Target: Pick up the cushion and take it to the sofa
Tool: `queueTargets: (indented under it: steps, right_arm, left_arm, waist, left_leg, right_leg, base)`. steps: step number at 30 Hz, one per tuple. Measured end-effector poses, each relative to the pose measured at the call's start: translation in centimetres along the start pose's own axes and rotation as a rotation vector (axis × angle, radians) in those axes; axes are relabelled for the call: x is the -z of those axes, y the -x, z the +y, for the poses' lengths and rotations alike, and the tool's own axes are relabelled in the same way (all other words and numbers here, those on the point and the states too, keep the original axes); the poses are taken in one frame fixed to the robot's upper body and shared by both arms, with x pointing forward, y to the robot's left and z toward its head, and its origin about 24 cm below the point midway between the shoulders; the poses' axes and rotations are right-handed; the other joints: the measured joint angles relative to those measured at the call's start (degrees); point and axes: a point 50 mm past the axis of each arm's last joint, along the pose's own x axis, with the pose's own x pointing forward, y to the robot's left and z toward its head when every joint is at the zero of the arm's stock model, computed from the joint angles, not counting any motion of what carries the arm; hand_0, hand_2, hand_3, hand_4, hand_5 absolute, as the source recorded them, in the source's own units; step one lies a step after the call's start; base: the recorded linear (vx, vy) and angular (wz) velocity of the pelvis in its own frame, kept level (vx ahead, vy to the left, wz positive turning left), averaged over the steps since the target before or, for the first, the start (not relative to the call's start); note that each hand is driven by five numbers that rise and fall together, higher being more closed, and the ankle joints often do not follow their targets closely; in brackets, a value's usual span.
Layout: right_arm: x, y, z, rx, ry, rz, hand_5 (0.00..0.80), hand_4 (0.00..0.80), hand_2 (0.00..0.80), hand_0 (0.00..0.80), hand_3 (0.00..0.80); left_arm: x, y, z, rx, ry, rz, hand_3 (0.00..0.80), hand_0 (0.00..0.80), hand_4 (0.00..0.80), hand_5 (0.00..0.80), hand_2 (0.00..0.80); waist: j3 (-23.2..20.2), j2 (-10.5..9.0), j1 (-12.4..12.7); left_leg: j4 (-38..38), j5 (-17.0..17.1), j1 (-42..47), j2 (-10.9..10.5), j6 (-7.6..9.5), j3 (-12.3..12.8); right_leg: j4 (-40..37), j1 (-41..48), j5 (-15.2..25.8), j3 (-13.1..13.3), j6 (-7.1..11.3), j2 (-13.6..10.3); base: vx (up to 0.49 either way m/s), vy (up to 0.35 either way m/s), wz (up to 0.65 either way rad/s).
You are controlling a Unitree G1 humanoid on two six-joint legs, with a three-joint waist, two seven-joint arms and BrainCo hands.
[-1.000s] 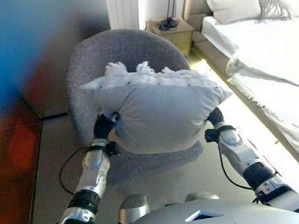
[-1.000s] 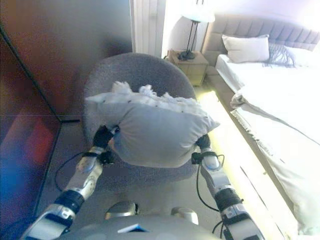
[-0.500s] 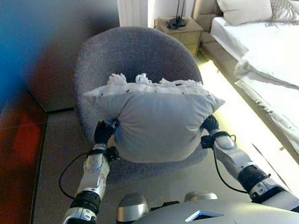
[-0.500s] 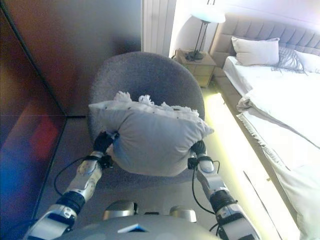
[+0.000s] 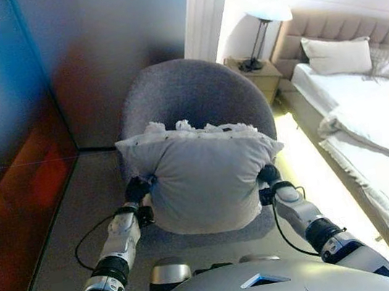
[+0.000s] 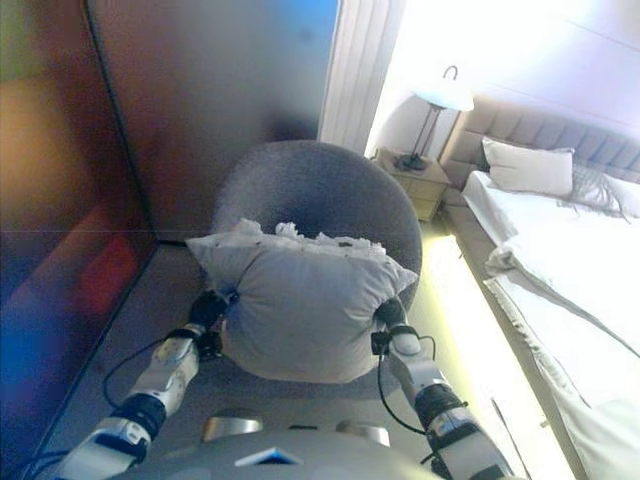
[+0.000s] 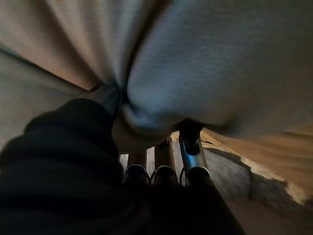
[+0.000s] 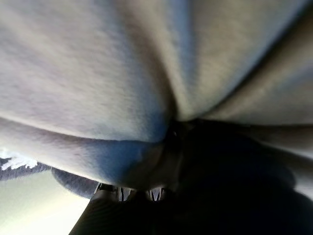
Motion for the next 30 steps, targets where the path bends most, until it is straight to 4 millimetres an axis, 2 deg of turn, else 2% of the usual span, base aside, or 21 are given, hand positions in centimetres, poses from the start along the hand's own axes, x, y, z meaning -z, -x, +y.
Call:
queueTargets:
  steps: [1, 2, 3, 4, 5, 10, 19, 21, 25, 30]
  right_arm:
    - [0.4, 0.0, 0.1, -0.001, 0.006, 0.018, 0.8, 0.8, 0.8, 0.8, 0.8]
    - [0.6, 0.0, 0.1, 0.0, 0.008, 0.031, 0.8, 0.8, 0.8, 0.8, 0.8]
    - [0.7, 0.0, 0.1, 0.004, 0.01, 0.037, 0.7, 0.7, 0.7, 0.7, 0.7]
    - [0.8, 0.0, 0.0, 0.009, 0.012, 0.043, 0.085, 0.085, 0.085, 0.085, 0.085]
    - [0.9, 0.0, -0.1, 0.018, 0.014, 0.051, 0.0, 0.0, 0.0, 0.0, 0.0]
    - [1.1, 0.1, -0.5, 0.041, 0.02, 0.079, 0.0, 0.0, 0.0, 0.0, 0.0]
    - [2.3, 1.6, -1.6, 0.04, 0.042, 0.084, 0.0, 0.0, 0.0, 0.0, 0.0]
    - [2.7, 1.8, -1.7, 0.035, 0.063, 0.101, 0.0, 0.0, 0.0, 0.0, 0.0]
    - [3.7, 2.3, -2.3, 0.045, 0.06, 0.139, 0.0, 0.0, 0.0, 0.0, 0.0]
    - [3.8, 2.4, -2.4, 0.047, 0.08, 0.145, 0.0, 0.0, 0.0, 0.0, 0.0]
  left_arm:
    - [0.1, 0.0, 0.1, -0.004, -0.002, 0.012, 0.471, 0.471, 0.471, 0.471, 0.471]
    - [0.3, 0.0, 0.2, -0.01, -0.001, 0.027, 0.0, 0.0, 0.0, 0.0, 0.0]
    - [0.4, 0.0, 0.3, -0.018, 0.005, 0.041, 0.0, 0.0, 0.0, 0.0, 0.0]
    - [0.6, 0.0, 0.4, -0.023, 0.009, 0.062, 0.0, 0.0, 0.0, 0.0, 0.0]
    - [0.9, 0.1, 0.5, -0.03, 0.01, 0.09, 0.0, 0.0, 0.0, 0.0, 0.0]
    - [1.6, 0.2, 1.1, -0.067, 0.004, 0.148, 0.0, 0.0, 0.0, 0.0, 0.0]
    - [1.1, 0.8, 3.8, -0.119, -0.024, 0.155, 0.0, 0.0, 0.0, 0.0, 0.0]
    - [1.4, 1.0, 4.0, -0.116, -0.039, 0.17, 0.0, 0.0, 0.0, 0.0, 0.0]
    - [1.7, 1.1, 3.8, -0.106, -0.05, 0.192, 0.0, 0.0, 0.0, 0.0, 0.0]
    - [2.4, 1.6, 4.2, -0.103, -0.024, 0.207, 0.0, 0.0, 0.0, 0.0, 0.0]
  waist:
    - [0.0, -0.08, 0.5]
    - [0.0, -0.32, 0.8]
    - [0.0, -0.37, 0.8]
    - [0.0, -0.38, 0.7]
    - [0.0, -0.37, 0.7]
    - [0.1, -0.42, 0.6]
    - [0.1, -0.28, -0.6]
    - [0.1, 0.06, -1.5]
    - [0.2, 1.13, -1.7]
    - [0.2, 1.37, -2.6]
  left_leg:
    - [0.0, 0.0, 0.5, 0.0, -0.04, 0.0]
    - [0.2, -0.1, 0.5, -0.2, -0.21, -0.1]
    - [0.6, -0.1, 0.3, -0.2, -0.22, -0.2]
    - [0.9, -0.1, 0.1, -0.2, -0.22, -0.4]
    - [1.2, -0.1, 0.1, -0.2, -0.22, -0.5]
    - [2.0, 0.0, 0.0, -0.5, -0.03, -1.0]
    - [1.9, 0.2, 0.3, -1.1, 0.32, -1.1]
    - [1.9, 0.2, 0.4, -1.2, 0.37, -1.1]
    - [1.9, 0.3, 0.5, -1.2, 0.48, -1.1]
    - [1.8, 0.3, 1.1, -1.2, 0.48, -1.2]
  right_leg:
    - [0.1, 0.5, -0.3, 0.0, 0.15, 0.0]
    - [0.0, 0.6, -1.2, 0.0, 0.38, -0.2]
    - [0.0, 0.6, -1.3, -0.2, 0.22, -0.1]
    - [0.0, 0.6, -1.3, -0.2, 0.22, -0.1]
    - [0.0, 0.8, -1.3, -0.3, 0.22, 0.0]
    - [0.0, 1.2, -1.4, -0.5, 0.13, -0.2]
    - [1.0, 1.1, -1.1, -0.6, 0.6, -0.8]
    - [1.3, 1.1, -1.1, -0.6, 0.55, -0.9]
    - [1.4, 1.1, -1.1, -0.6, 0.56, -0.9]
    - [1.5, 1.7, -1.1, -0.6, 0.53, -0.9]
  base:
    - [0.13, 0.005, 0.03]
    - [0.131, 0.012, 0.05]
    - [0.123, 0.011, 0.08]
    - [0.118, 0.003, 0.08]
    - [0.097, -0.001, 0.08]
    - [0.052, -0.005, 0.05]
    - [0.004, 0.001, 0.0]
    - [0.0, 0.0, 0.0]
    - [0.0, 0.0, 0.0]
    - [0.0, 0.0, 0.0]
